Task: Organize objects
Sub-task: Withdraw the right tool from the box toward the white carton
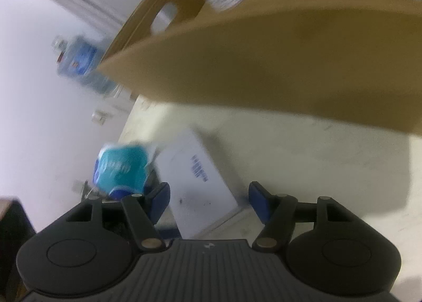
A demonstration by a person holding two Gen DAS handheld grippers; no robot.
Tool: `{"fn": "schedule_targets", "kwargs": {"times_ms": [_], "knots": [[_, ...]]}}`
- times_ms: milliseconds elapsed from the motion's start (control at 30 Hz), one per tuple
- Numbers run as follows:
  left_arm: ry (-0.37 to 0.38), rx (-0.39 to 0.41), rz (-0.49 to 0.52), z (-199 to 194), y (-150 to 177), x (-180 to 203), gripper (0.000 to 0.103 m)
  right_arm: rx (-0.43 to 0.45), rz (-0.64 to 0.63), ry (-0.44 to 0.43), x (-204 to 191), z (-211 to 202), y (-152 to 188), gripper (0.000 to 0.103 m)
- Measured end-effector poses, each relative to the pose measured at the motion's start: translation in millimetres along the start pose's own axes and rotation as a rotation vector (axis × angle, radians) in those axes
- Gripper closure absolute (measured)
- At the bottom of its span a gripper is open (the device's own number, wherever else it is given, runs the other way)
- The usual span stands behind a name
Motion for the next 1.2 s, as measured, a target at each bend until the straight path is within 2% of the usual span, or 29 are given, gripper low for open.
{"fn": "schedule_targets", "kwargs": {"times_ms": [100, 200, 333, 467, 567, 667, 700, 733, 833, 900, 933, 1033, 1100, 1200], "knots": [[-0.024, 0.015, 0.046, -6, -4, 3, 0.006, 0.062, 0.051, 0.022, 11, -14, -9, 0.027], [-0.073, 0.073, 0.053, -29, -13, -10, 0.006, 0.136, 0.104, 0.014, 21, -29, -10, 0.024], [-0.201, 0.131, 0.065, -52, -22, -35, 0.005, 0.168, 0.229, -0.102, 33, -44, 1, 0.017], [-0.292, 0.091, 0.088, -45, -36, -53, 0.005, 0.126, 0.333, -0.217, 30, -21, 9, 0.017], [-0.273, 0.046, 0.078, -21, -36, -63, 0.004, 0.102, 0.377, -0.255, 28, -7, 8, 0.016], [-0.286, 0.047, 0.088, -21, -35, -65, 0.003, 0.080, 0.382, -0.268, 23, 1, 9, 0.015], [-0.285, 0.051, 0.083, -20, -30, -65, 0.003, 0.073, 0.383, -0.266, 23, 3, 8, 0.011], [-0.264, 0.056, 0.074, -15, -26, -62, 0.003, 0.068, 0.382, -0.264, 22, 4, 7, 0.009], [-0.112, 0.039, 0.027, -8, -18, -45, 0.004, 0.064, 0.365, -0.255, 20, 3, 3, 0.007], [-0.085, 0.025, 0.056, -5, -12, -33, 0.004, 0.065, 0.357, -0.252, 21, 1, 1, 0.007], [-0.106, 0.028, 0.082, 8, -18, -42, 0.004, 0.066, 0.351, -0.253, 21, -1, 0, 0.007], [-0.184, 0.076, 0.138, -2, -15, -37, 0.005, 0.076, 0.345, -0.249, 24, -5, -2, 0.008], [-0.238, 0.111, 0.142, -8, -21, -46, 0.003, 0.080, 0.341, -0.247, 24, -8, -2, 0.007], [-0.307, 0.114, 0.113, -8, -33, -72, 0.003, 0.073, 0.349, -0.262, 23, -6, 0, 0.006]]}}
Point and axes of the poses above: each gripper's, at about its wrist camera, not at the fingertips, and z roughly the way its jaws point, x to its right, y to its underside, the point moved 6 cm from there along z, roughly the way its jaws point, and after that the axes turned 3 degrees about -z, right-handed, at the moved point
